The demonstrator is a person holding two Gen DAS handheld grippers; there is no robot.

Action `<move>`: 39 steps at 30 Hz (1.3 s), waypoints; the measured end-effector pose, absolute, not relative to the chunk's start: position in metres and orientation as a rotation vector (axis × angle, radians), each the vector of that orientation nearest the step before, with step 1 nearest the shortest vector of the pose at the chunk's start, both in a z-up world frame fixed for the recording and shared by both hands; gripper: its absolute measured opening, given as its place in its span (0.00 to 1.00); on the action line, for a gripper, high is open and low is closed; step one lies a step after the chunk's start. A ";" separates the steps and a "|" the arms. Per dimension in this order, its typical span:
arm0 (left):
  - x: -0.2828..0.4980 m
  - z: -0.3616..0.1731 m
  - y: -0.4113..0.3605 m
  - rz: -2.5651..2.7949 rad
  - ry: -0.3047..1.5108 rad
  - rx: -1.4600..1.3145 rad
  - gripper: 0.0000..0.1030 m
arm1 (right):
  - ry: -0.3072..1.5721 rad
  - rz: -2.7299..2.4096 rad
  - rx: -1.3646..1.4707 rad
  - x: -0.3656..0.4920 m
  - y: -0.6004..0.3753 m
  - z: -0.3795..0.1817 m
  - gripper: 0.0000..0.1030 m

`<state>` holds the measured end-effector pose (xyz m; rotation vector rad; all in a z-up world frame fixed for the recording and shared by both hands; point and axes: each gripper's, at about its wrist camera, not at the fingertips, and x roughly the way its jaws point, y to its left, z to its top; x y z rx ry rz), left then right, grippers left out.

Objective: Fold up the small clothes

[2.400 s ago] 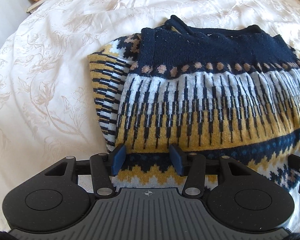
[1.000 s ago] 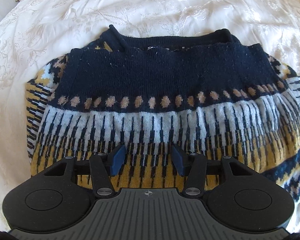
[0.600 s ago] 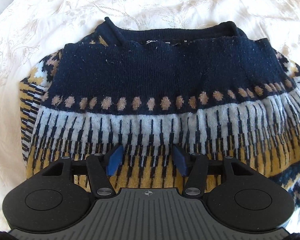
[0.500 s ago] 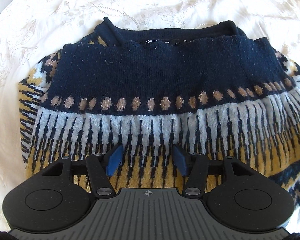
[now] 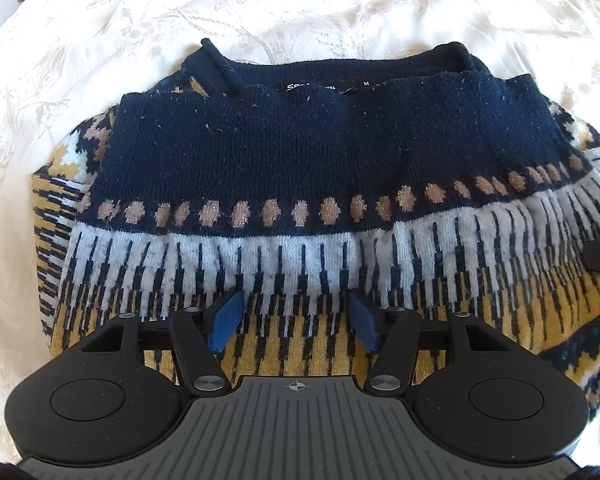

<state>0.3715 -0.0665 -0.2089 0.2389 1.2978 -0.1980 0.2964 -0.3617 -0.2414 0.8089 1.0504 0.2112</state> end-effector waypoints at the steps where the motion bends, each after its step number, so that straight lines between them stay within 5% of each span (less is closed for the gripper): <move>1: 0.371 -0.209 -0.066 -0.203 1.296 0.239 0.55 | 1.057 0.194 0.790 0.298 -0.357 -0.236 0.42; 22: 0.306 -0.115 0.076 -0.200 1.119 0.124 0.52 | 1.039 0.090 0.456 0.336 -0.210 -0.115 0.39; 39: 0.276 -0.126 0.179 -0.146 1.187 0.040 0.52 | 1.129 0.138 0.314 0.375 -0.053 -0.146 0.38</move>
